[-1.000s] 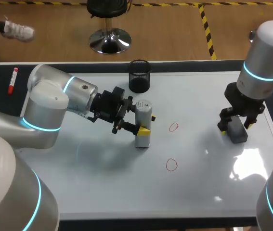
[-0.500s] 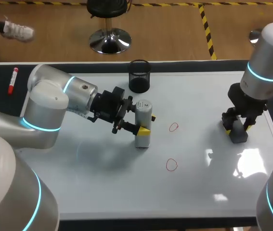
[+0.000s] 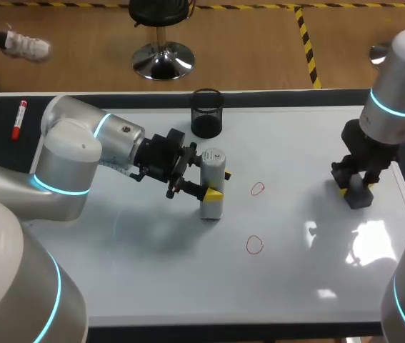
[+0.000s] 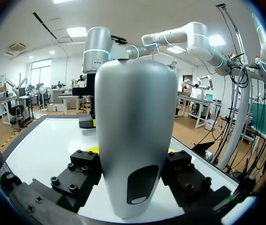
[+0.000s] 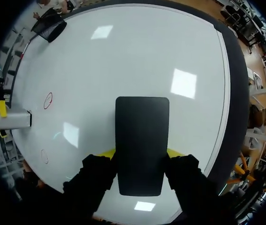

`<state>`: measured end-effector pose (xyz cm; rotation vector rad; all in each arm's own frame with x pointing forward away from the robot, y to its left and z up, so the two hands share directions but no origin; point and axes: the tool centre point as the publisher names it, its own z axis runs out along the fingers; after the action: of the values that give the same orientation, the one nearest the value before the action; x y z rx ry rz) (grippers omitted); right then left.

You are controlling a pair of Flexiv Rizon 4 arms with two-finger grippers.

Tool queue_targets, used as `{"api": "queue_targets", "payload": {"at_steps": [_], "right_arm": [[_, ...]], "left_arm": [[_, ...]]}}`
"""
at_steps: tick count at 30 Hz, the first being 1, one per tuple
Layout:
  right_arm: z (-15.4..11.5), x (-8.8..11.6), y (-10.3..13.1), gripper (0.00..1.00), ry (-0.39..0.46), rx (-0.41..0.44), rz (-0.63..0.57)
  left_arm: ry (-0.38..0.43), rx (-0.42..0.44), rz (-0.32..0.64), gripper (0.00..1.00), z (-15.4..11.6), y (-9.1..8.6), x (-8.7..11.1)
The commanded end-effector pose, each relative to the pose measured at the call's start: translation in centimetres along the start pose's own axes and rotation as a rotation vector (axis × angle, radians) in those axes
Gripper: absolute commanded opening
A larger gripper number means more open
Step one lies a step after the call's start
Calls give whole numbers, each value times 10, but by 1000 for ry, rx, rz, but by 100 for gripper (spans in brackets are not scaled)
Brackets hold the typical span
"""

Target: Pick up the inspection probe, press it on each red-marked spot on the whiteboard one by one, put down the probe, pick up the eraser, and wipe off all the red marks.

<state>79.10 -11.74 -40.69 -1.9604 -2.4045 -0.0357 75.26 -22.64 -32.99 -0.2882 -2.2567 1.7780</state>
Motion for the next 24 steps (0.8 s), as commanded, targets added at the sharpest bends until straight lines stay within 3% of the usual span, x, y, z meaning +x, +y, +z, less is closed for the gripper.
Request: {"api": "queue_targets", "payload": {"at_steps": [1,11,24], "right_arm": [[-11,0,-3,0,-11,3,18],[-20,-4,-10,0,-18,-2,105],[-20,-4,-10,0,-18,-2,105]], "left_arm": [[0,2,-1,0,2,9,2],[0,2,-1,0,2,9,2],[0,2,-1,0,2,9,2]]}}
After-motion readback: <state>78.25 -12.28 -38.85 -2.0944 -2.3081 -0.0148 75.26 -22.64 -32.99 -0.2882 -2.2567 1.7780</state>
